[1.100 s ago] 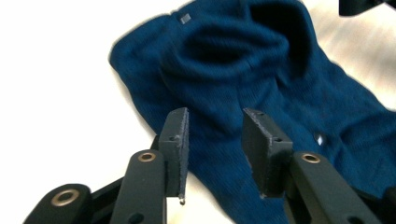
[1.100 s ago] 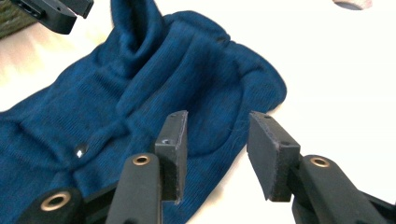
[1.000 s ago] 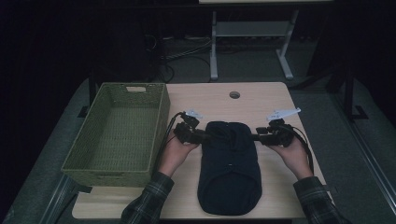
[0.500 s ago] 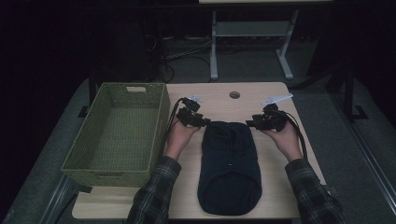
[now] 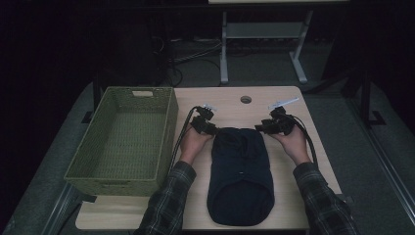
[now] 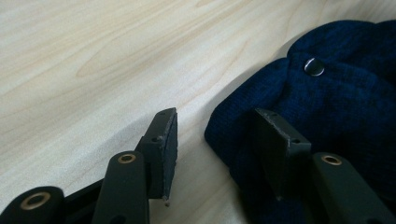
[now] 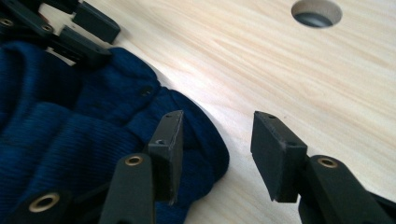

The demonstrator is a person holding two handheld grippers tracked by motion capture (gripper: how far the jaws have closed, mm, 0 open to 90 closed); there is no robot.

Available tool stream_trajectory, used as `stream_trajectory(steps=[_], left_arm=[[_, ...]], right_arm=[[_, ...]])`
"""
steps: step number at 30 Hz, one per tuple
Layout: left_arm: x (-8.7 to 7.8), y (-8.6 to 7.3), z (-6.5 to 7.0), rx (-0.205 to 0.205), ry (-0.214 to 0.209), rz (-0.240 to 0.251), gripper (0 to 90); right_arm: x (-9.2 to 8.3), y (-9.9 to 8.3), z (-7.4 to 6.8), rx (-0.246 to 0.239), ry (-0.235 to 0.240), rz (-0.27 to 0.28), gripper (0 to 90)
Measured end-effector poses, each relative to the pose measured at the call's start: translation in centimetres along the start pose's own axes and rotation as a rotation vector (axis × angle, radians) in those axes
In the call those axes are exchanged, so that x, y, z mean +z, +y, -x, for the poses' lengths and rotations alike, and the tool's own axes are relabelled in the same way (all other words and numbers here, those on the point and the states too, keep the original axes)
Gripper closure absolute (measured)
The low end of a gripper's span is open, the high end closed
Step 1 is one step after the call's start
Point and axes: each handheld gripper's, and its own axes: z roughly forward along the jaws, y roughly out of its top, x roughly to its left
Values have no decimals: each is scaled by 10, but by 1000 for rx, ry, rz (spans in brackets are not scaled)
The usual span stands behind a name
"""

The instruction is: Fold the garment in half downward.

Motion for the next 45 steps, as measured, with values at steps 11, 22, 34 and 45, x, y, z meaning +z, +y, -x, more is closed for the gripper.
stream_trajectory(steps=[11,22,34,45], left_arm=[[2,0,2,24,12,-17,527],[2,0,4,29,-11,-29,635],[-1,1,7,36,-24,-51,821],[-16,4,7,31,-9,-21,832]], right_arm=[[24,-10,6,5,0,-52,533],[32,-20,7,19,49,-40,708],[32,-16,1,-18,33,-69,813],[27,-1,-2,-56,-6,-99,817]])
